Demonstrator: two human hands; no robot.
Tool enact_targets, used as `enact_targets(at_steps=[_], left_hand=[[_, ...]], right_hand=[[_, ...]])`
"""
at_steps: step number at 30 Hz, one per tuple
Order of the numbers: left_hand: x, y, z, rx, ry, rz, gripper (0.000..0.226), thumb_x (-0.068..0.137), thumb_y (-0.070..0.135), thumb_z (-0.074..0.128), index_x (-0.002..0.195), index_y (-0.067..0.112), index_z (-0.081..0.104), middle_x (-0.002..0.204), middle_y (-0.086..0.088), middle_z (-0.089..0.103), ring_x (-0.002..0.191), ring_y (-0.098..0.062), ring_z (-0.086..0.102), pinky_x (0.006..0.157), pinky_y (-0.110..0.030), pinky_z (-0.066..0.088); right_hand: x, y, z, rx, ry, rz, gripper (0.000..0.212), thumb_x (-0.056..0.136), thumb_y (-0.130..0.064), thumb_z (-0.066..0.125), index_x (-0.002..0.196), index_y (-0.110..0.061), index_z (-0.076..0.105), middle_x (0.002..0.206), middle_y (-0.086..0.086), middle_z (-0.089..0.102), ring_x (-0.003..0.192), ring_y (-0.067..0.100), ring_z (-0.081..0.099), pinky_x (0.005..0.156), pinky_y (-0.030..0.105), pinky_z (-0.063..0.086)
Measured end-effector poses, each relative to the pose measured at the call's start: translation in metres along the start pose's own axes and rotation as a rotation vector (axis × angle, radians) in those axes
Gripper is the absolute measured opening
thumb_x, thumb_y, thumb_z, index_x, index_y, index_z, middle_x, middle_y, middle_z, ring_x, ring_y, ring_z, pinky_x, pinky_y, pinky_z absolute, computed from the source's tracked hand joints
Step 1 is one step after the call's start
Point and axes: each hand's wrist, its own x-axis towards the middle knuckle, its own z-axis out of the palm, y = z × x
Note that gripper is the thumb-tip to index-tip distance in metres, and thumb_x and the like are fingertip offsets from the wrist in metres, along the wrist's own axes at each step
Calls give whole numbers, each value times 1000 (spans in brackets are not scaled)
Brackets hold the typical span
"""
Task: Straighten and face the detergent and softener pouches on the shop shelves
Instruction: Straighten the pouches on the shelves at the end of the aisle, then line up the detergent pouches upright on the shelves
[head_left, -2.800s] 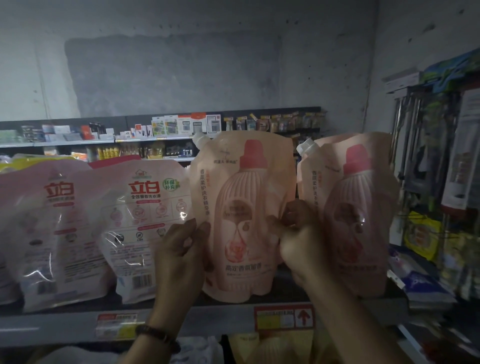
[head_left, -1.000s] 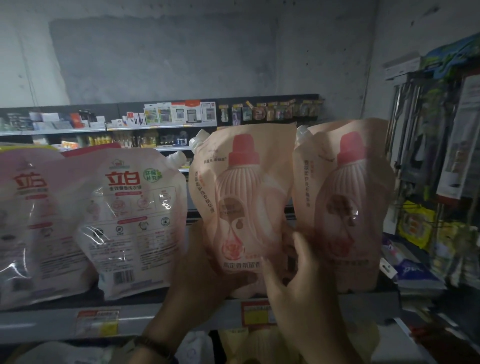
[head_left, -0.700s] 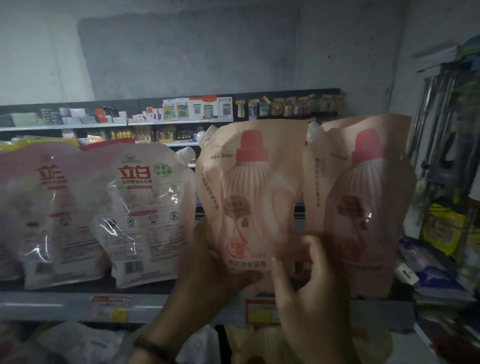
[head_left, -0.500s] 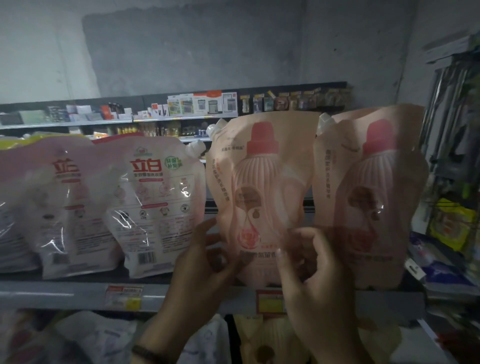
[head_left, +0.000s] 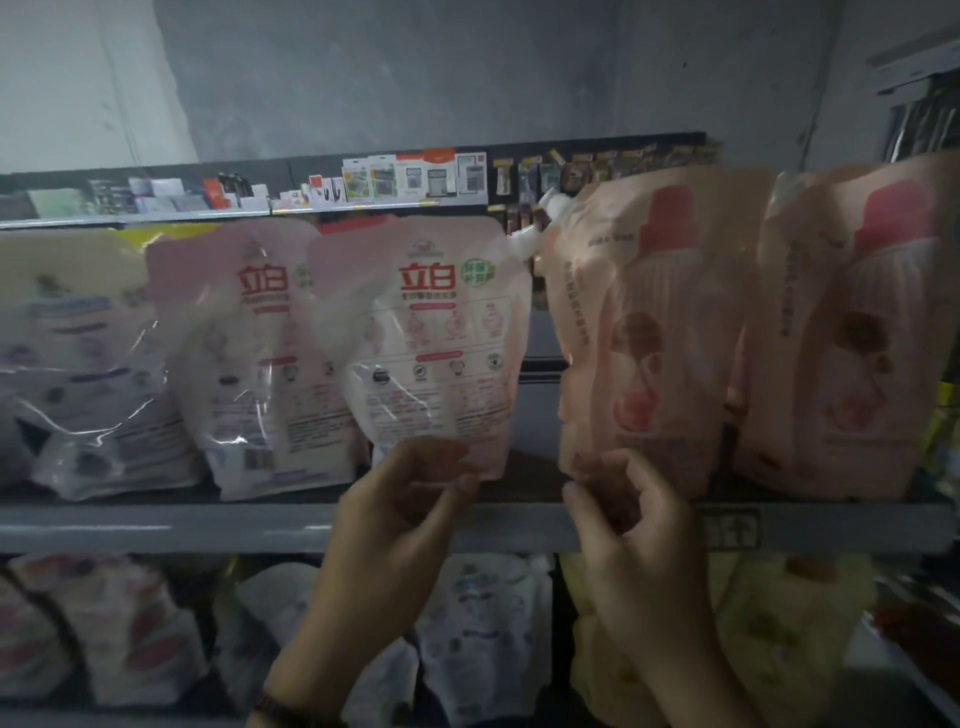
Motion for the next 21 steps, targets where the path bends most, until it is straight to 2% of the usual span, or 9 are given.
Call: enact_targets(at_steps=[3,7,11,15,17,19,21], left_hand=[[-10,-6,-26,-72,-65,-32,14,96,27,76,107,19,76,92,-6,79,84,-31,77,71,-48,61],[-21,-20,-57,-150,-116,-90,21,93,28,74,109,14,76,98,-10,80,88,-29,79,78,-42,65],[-28,-33,-81,-95,-211,-137,17,93,36,72,104,24,77,103,-1,81,94,-20,79,80,-38,62],[-38,-43,-95,-72,-261,-207,18,90,41,67,103,34,78,102,4,81,93,-16,78,84,-47,62],[-43,-51,-98,-60,-256,-251,13,97,33,67,102,35,78,102,6,81,92,-15,78,84,-44,62],[-48,-61,-98,-39,-231,-291,11,101,24,67,102,27,78,101,7,81,91,-15,78,84,-43,62],[-52,-69,-95,-25,-219,-337,10,102,21,67,101,24,77,99,7,81,91,-15,78,84,-43,62]], right_hand=[[-17,4,19,7,-2,58,12,95,-12,74,92,-24,71,80,-7,74,73,13,69,69,34,55],[-38,9,36,-15,35,109,13,94,-10,75,91,-22,73,83,-9,76,78,9,71,75,39,58],[-56,19,51,-36,80,180,10,93,-14,77,90,-23,74,83,-6,77,78,12,72,79,48,60],[-69,33,60,-50,89,216,22,93,-12,77,93,-34,72,82,-4,76,80,18,73,81,54,60],[-73,41,61,-49,72,228,20,92,-13,78,92,-33,72,81,-3,75,81,21,72,82,56,59],[-74,50,60,-40,41,242,17,91,-15,79,90,-31,73,82,-2,75,82,23,72,83,55,59],[-75,61,56,-63,20,268,24,91,-8,78,86,-31,74,81,-2,76,80,23,73,80,54,59]])
